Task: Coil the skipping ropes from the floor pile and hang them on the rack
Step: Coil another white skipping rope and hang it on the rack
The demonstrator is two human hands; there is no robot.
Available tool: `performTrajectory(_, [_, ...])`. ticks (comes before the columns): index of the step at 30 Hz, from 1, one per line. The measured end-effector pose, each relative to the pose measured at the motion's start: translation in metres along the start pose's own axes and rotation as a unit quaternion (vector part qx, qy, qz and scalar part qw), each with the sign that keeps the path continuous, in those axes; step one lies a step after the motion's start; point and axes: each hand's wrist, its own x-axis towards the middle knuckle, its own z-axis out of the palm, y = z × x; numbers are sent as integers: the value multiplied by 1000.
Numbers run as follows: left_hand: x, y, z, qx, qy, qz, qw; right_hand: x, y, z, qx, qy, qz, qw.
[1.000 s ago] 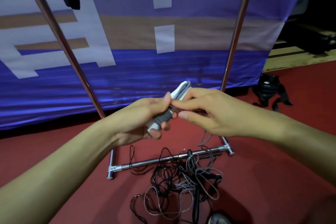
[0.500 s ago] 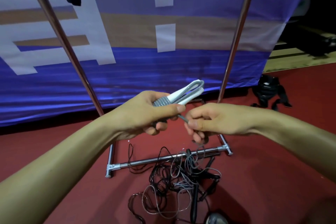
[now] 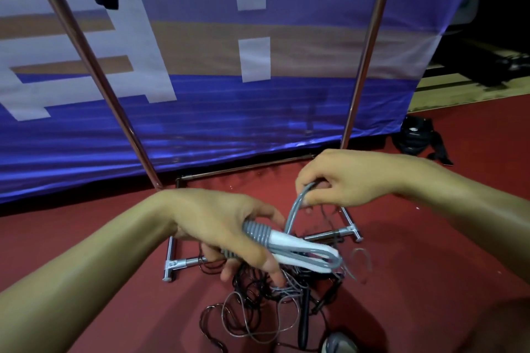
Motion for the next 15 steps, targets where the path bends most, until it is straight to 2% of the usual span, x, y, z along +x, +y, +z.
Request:
performTrajectory(2, [9,-6,4,53,55,-14,997,-5,-5,-6,40,-36,18,998])
performTrajectory(4, [14,-10,1,45,121,-15,992,-6,-12,-9,49,-15,8,999])
performTrajectory(6, [15,-10,-4,13,178,-11,984,-3,-22,-8,25,48,-5,999])
performTrajectory(9, [11,-12,-11,-88,245,47,964,-1,-30,-7,77,115,18,990])
performTrajectory(12, [5,-15,-15,-185,253,130,941,-6,-31,-6,170,107,24,979])
performTrajectory(15, [6,-5,-13,-205,316,111,920,-4,-32,4,276,108,28,955])
